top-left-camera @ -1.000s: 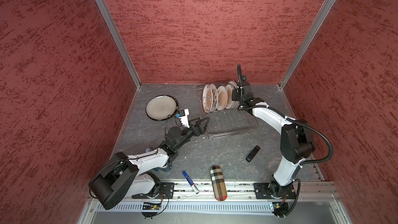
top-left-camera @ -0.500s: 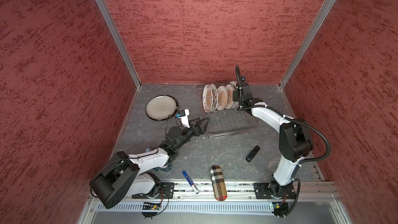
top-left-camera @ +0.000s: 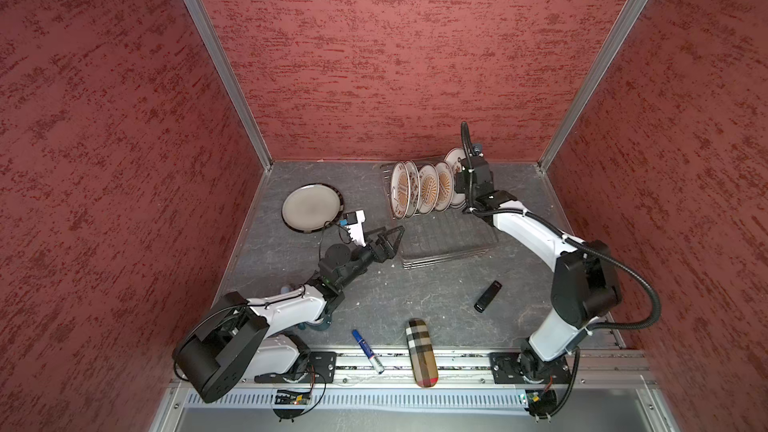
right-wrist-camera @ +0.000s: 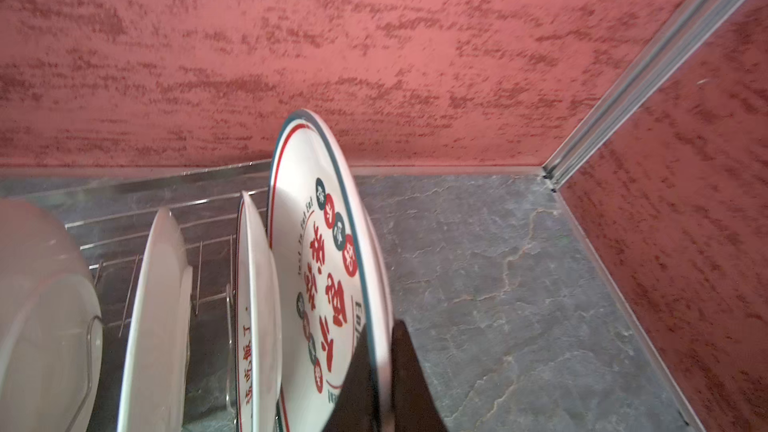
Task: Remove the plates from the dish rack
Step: 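Grip the top edge of the white plate with red-green lettering using the right gripper, then lift the lettered plate out of the rack toward the left gripper with the right gripper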
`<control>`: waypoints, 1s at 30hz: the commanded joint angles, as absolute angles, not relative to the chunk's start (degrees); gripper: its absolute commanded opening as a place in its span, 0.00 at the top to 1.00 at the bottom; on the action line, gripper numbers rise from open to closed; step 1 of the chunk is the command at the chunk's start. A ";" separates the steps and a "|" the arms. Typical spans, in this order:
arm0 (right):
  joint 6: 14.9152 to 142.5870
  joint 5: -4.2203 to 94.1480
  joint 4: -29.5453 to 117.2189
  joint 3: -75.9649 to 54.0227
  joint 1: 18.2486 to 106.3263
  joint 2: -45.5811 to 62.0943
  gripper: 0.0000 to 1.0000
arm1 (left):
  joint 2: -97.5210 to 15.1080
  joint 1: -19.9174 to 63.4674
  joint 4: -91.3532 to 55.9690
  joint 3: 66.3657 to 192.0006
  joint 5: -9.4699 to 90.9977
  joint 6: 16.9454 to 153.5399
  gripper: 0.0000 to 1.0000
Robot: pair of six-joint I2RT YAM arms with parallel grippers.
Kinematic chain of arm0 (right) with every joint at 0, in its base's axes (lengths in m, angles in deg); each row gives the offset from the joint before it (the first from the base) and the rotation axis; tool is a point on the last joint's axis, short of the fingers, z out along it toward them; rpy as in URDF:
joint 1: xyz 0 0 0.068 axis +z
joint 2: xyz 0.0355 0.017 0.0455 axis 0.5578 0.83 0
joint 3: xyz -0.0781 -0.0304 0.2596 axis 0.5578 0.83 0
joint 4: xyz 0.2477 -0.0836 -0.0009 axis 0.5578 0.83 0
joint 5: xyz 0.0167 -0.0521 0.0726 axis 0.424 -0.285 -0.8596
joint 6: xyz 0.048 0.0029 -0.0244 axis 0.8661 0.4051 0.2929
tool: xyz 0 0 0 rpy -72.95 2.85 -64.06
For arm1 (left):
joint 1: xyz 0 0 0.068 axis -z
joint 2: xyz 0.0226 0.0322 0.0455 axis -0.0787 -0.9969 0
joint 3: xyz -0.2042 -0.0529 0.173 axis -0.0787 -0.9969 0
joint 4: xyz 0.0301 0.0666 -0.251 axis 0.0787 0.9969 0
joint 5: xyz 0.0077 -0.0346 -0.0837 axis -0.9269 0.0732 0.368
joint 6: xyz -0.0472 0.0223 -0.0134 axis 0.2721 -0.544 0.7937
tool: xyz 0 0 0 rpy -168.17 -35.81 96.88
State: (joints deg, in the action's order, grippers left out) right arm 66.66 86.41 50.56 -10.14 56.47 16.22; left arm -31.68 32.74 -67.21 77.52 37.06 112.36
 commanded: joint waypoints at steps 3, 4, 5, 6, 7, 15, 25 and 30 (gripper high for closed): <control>66.53 92.63 44.98 -9.93 58.41 9.95 0.95 | -29.54 32.84 -68.37 76.80 36.53 112.64 0.00; 66.27 93.21 44.67 -9.45 58.66 9.39 0.95 | -29.19 32.84 -68.15 76.70 36.49 112.67 0.01; 66.00 94.05 44.28 -8.88 58.92 8.40 0.95 | -28.90 32.92 -68.05 76.53 36.33 112.67 0.01; 65.88 94.46 43.95 -8.25 59.14 7.53 0.95 | -28.64 32.99 -68.10 76.42 36.17 112.67 0.01; 65.59 95.14 43.39 -7.48 59.59 6.45 0.94 | -28.46 33.01 -68.14 76.17 36.05 112.75 0.01; 64.87 98.81 39.64 -0.69 62.76 -3.90 0.95 | -26.58 33.19 -67.38 75.56 35.32 112.46 0.00; 69.89 87.29 37.84 8.31 63.70 -17.58 0.99 | -23.88 33.11 -67.11 74.09 35.69 112.82 0.00; 74.05 75.85 34.74 13.89 63.39 -23.30 1.00 | -21.75 31.72 -72.09 70.83 37.80 113.56 0.01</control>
State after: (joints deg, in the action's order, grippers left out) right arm 70.29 84.86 41.09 12.26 63.38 -20.67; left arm -23.14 32.54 -69.66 71.62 35.91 113.19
